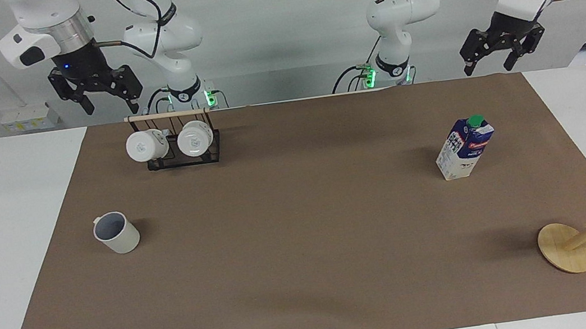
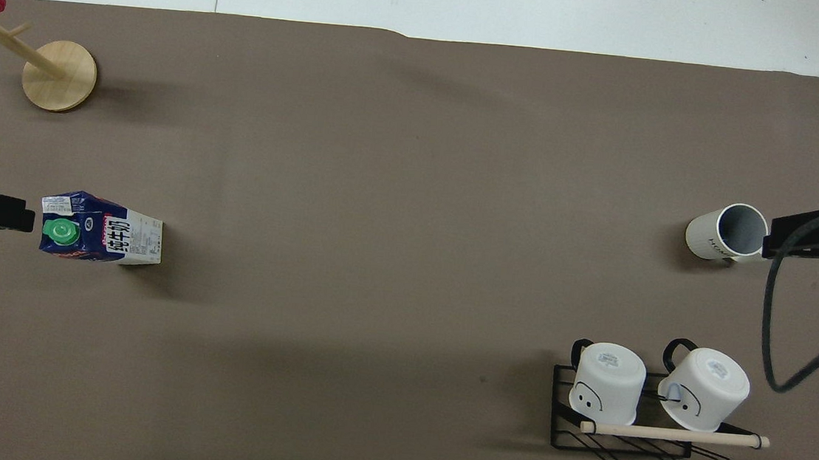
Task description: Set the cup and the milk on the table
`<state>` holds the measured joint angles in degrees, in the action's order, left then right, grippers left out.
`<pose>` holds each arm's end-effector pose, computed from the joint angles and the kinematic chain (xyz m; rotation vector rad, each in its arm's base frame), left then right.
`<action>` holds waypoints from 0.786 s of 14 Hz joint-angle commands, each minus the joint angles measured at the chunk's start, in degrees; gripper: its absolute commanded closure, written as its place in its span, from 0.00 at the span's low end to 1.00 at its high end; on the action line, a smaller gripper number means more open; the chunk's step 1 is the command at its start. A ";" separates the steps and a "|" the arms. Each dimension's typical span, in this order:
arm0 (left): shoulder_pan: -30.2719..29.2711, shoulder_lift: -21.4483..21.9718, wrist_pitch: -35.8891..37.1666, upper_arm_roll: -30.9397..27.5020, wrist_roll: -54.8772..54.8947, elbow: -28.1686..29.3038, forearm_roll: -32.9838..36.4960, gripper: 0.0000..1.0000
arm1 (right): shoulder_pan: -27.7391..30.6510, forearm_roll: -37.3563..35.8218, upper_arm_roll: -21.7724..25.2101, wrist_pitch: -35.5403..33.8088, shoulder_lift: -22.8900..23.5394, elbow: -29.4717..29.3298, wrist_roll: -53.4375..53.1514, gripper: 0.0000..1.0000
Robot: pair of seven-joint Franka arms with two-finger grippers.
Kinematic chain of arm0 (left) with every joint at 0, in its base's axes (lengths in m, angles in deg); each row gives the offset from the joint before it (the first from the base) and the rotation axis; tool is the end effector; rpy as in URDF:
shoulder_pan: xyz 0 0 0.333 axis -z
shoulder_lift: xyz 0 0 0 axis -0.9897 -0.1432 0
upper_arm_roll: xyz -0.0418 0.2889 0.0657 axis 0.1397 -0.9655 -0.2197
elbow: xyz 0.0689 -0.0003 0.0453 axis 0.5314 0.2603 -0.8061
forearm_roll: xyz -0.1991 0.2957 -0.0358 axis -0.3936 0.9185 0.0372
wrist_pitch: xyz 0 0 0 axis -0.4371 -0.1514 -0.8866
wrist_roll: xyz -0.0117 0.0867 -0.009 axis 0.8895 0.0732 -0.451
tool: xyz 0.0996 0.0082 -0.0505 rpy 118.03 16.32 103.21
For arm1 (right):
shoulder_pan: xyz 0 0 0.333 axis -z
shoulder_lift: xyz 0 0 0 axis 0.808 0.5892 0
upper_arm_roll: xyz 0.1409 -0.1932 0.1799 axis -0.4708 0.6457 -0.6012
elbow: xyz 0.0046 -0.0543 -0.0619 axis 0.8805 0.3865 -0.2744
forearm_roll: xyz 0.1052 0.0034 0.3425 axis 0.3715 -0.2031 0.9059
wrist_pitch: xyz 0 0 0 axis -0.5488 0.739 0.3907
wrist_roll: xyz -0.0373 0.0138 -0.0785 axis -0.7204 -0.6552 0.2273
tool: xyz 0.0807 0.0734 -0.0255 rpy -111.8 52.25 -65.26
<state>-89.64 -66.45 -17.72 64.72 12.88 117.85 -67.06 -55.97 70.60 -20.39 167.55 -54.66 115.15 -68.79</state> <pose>0.4626 -0.0228 0.6214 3.1117 -0.0584 0.0367 0.4948 0.0170 0.6535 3.1064 -0.1978 -0.0003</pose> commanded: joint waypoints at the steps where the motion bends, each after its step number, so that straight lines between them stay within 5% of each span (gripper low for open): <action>1: -0.39 -0.22 1.16 0.24 -0.26 -0.96 0.90 0.00 | 0.49 0.95 -0.04 1.05 -1.37 1.81 1.69 0.00; 11: -0.39 -0.22 1.16 0.24 -0.26 -0.96 0.90 0.00 | 0.49 0.86 0.05 0.79 -1.37 1.72 1.16 0.00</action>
<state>-89.64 -66.45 -17.72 64.72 12.88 117.85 -67.06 -55.96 70.61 -20.39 167.56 -54.67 115.17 -68.72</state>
